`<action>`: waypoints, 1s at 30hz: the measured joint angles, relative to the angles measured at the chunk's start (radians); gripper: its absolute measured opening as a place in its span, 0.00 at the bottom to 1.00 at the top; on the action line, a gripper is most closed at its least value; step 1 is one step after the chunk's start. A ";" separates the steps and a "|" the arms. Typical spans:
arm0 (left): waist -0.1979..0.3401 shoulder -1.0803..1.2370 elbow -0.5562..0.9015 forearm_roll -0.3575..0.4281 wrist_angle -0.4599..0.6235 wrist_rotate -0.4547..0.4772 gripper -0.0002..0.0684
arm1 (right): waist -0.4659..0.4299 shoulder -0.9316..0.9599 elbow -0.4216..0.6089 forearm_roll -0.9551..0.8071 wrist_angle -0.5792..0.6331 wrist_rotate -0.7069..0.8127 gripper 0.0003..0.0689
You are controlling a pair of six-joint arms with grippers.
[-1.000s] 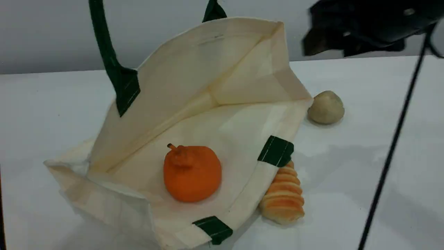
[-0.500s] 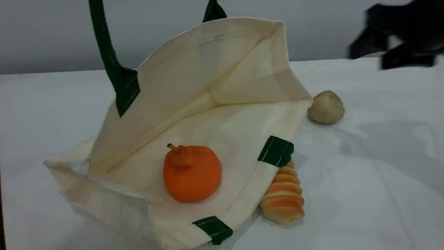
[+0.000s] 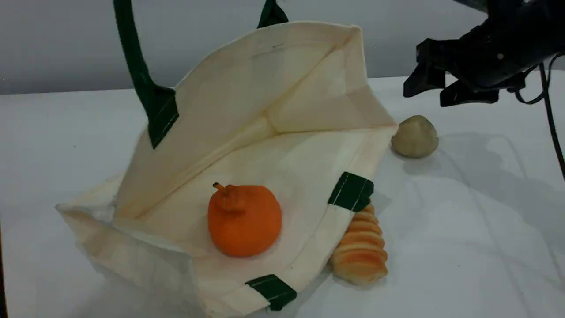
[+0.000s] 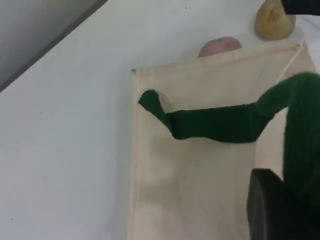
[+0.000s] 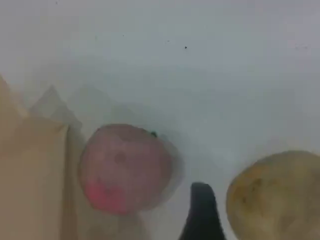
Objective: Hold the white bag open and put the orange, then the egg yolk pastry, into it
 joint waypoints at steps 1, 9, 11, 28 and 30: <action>0.000 0.000 0.000 0.000 0.000 -0.006 0.10 | 0.000 0.009 -0.002 0.000 -0.011 0.000 0.69; 0.000 0.000 0.000 -0.006 0.000 -0.013 0.10 | 0.007 0.093 -0.054 -0.001 -0.004 -0.016 0.69; 0.000 0.000 0.000 -0.006 0.000 -0.014 0.10 | 0.007 0.111 -0.071 0.000 -0.009 -0.016 0.69; 0.000 0.000 0.000 -0.007 0.000 -0.033 0.10 | 0.004 0.213 -0.079 0.008 0.011 -0.030 0.69; 0.000 0.000 0.000 -0.007 0.000 -0.037 0.10 | 0.004 0.214 -0.079 0.008 0.012 -0.030 0.64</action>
